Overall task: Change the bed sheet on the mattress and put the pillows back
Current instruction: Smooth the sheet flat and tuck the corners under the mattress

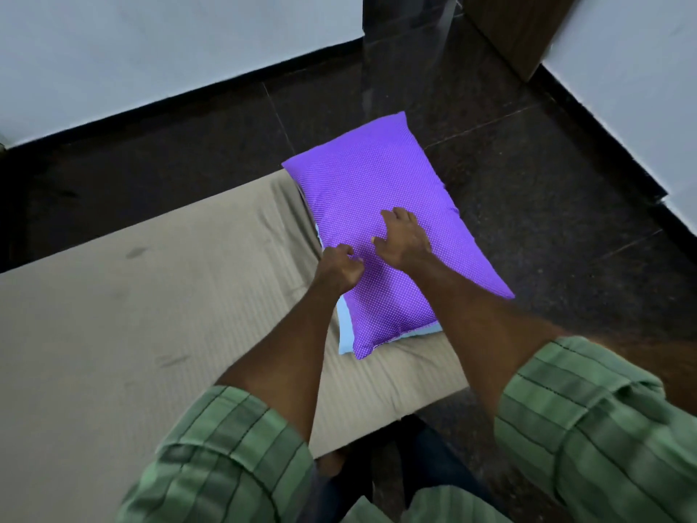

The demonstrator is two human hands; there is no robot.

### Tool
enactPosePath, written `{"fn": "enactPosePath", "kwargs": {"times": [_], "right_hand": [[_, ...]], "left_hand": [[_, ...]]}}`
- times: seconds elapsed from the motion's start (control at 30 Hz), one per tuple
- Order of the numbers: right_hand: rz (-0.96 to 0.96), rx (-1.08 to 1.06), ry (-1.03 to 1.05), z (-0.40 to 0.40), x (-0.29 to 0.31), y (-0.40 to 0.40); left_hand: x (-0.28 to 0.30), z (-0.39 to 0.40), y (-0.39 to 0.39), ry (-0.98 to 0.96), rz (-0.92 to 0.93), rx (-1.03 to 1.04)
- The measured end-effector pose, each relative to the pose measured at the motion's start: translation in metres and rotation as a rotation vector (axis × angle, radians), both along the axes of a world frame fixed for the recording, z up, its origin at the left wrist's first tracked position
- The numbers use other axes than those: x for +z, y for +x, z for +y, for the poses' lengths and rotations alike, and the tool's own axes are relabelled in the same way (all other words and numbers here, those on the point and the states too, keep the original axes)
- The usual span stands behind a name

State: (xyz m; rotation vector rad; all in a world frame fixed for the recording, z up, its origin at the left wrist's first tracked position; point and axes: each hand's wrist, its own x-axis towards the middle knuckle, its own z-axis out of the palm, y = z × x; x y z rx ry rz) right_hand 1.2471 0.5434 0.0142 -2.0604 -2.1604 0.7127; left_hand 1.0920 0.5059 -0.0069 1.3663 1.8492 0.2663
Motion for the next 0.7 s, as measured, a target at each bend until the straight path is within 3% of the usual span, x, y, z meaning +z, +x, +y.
{"fn": "enactPosePath", "kwargs": {"times": [0.1,0.23,0.4,0.57,0.63,0.7], "right_hand": [[-0.034,0.008,-0.043,0.03,-0.018,0.029],[-0.048,-0.046,-0.249,0.057,-0.055,0.062],[-0.005,-0.122,-0.291,0.079,-0.093,0.085],[0.129,-0.469,-0.192,0.105,-0.114,0.102],[0.137,-0.512,-0.323,0.109,-0.125,0.111],[0.212,-0.494,-0.462,0.116,-0.145,0.115]], "left_hand": [[-0.025,0.024,0.034,-0.182,-0.019,0.083],[-0.058,0.052,0.062,-0.308,-0.059,0.262],[-0.099,0.073,0.065,-0.234,-0.036,0.409],[-0.161,0.094,0.051,-0.225,-0.266,0.857],[-0.168,0.099,0.045,-0.245,-0.429,0.809],[-0.177,0.103,0.037,-0.207,-0.338,0.782]]}}
